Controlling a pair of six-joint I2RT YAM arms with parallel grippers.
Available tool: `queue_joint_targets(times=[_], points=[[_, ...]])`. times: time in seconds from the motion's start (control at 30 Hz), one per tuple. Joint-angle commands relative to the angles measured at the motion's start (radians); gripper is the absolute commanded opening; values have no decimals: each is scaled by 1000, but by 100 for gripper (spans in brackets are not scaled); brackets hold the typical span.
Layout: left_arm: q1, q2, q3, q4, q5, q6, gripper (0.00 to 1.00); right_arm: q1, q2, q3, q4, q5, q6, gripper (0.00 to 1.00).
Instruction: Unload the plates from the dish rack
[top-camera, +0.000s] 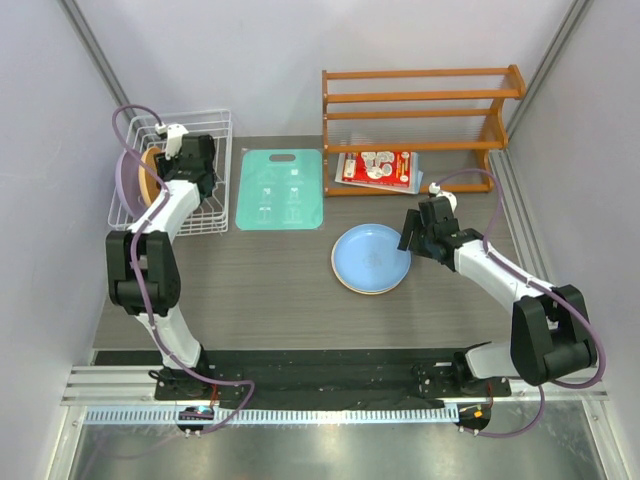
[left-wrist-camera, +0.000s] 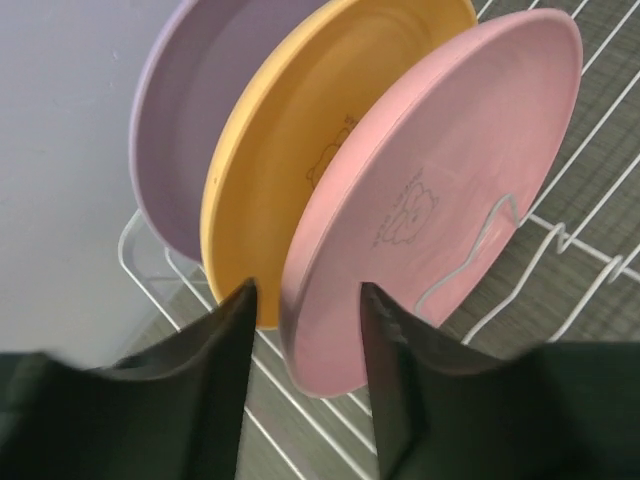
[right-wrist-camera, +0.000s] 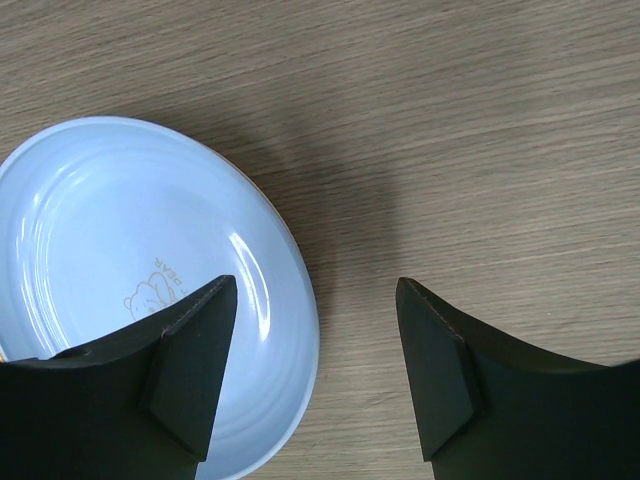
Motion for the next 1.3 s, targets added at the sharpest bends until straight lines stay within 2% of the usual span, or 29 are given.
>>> queue_joint_targets(times=[0.0, 0.07, 0.13, 0.2, 0.9, 1.0, 1.13, 1.23, 1.27], points=[[14, 7, 43, 56, -1, 9, 34, -2, 7, 40, 36, 5, -9, 70], [17, 5, 40, 57, -1, 9, 25, -3, 13, 38, 37, 5, -8, 70], [17, 5, 40, 54, -4, 9, 8, -2, 16, 35, 39, 3, -6, 70], [18, -1, 40, 51, -13, 9, 1, -2, 18, 34, 39, 3, -5, 70], [-11, -179, 25, 76, -184, 151, 0, -2, -70, 4, 20, 18, -3, 70], [-26, -222, 20, 62, -173, 141, 0, -3, -109, 4, -4, 37, -6, 70], [-46, -292, 43, -64, -129, 43, 0, -2, -175, -3, -35, 74, -6, 71], [-58, -363, 47, -171, -18, -28, 0, -2, -237, -15, -42, 57, -3, 71], [-66, -383, 48, -197, 76, -87, 0, -2, -263, -19, -42, 37, 4, 71]])
